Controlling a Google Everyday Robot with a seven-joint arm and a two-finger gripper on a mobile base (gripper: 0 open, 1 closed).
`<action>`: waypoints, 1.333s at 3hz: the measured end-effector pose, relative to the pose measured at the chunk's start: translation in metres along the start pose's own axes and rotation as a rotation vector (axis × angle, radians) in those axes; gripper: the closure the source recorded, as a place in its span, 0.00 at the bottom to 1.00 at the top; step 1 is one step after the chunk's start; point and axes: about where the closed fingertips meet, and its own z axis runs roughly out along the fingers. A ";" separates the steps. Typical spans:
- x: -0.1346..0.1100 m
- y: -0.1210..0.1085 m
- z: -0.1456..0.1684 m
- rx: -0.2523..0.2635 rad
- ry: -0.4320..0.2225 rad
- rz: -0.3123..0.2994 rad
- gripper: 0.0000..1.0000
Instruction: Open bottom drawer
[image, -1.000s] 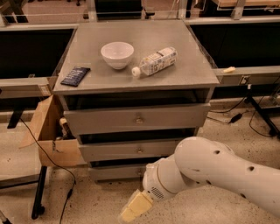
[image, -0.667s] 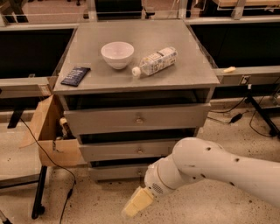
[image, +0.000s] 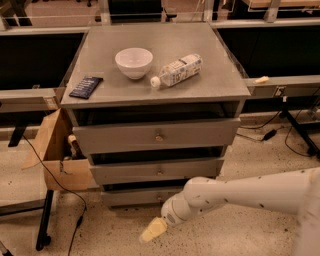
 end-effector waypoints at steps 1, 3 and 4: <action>0.017 -0.045 0.067 0.039 -0.061 0.113 0.00; 0.040 -0.040 0.099 0.010 -0.056 0.162 0.00; 0.036 -0.065 0.110 0.010 -0.069 0.192 0.00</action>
Offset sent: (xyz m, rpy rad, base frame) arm 0.0247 0.0041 -0.0651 0.0233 0.0074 -0.1106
